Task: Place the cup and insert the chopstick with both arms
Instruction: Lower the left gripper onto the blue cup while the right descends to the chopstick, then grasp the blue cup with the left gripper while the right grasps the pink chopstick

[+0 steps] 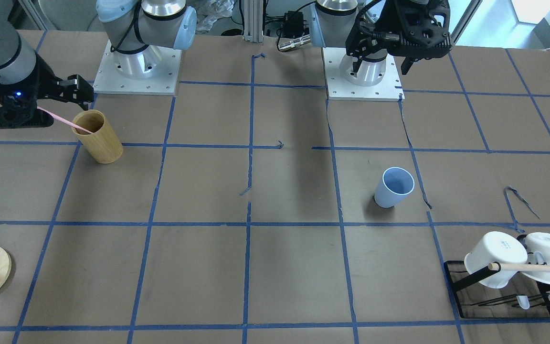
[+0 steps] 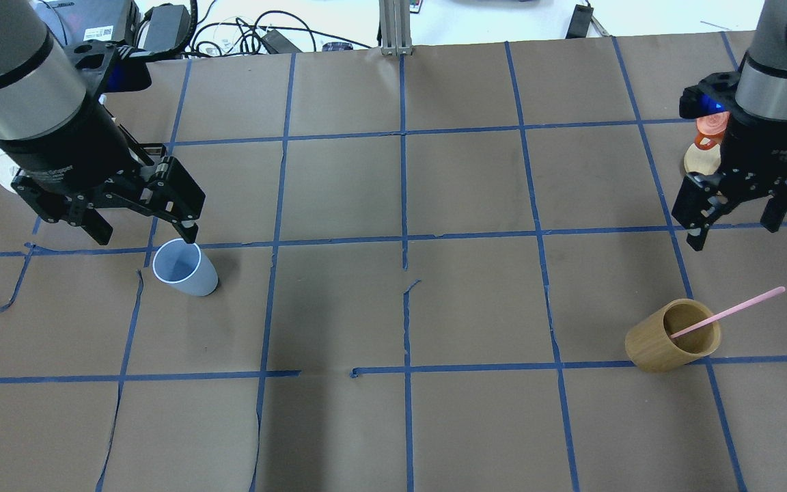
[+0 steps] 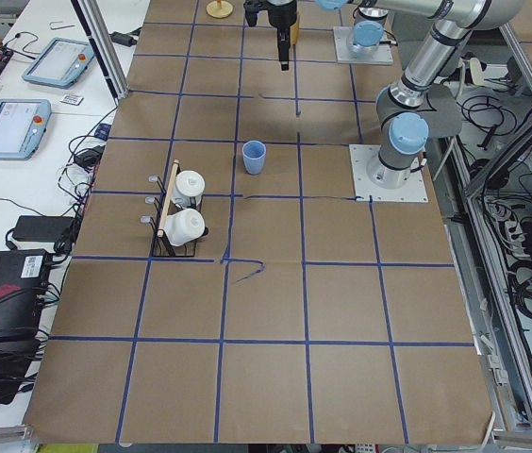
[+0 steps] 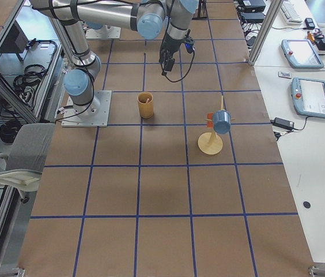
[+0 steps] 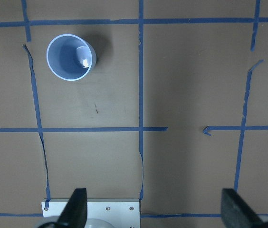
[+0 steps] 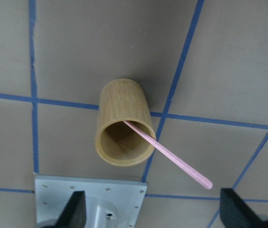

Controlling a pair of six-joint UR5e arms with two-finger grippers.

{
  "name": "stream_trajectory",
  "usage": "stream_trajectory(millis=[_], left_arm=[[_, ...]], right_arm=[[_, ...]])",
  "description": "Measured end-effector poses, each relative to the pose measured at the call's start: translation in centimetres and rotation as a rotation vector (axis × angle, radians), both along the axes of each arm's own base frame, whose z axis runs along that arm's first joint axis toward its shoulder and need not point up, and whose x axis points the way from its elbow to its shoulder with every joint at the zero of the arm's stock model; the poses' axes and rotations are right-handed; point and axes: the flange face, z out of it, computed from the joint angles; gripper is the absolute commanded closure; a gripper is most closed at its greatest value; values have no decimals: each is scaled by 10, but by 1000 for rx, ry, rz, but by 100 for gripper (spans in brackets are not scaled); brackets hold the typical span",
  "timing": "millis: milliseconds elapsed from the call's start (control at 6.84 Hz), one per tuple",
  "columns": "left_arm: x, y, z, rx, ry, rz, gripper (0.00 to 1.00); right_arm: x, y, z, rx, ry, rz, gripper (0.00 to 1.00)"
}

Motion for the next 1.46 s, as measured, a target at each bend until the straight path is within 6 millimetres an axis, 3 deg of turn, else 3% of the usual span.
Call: stream_trajectory(millis=[146,438,731,1023,1169,1462], left_arm=[[16,-3,-11,19,13,-33,0],[31,-11,-37,60,22,-73,0],[40,-16,-104,85,-41,-107,0],[42,-20,-185,-4,-90,-217,0],[41,-21,-212,-59,-95,-316,0],[39,-30,-238,-163,-108,-499,0]], right_arm=[[-20,14,-22,107,29,68,0],[-35,37,-58,245,48,128,3],[-34,47,-77,290,45,133,42],[-35,48,-83,294,47,121,43],[-35,47,-84,294,48,118,43],[-36,44,-87,294,48,119,40]])
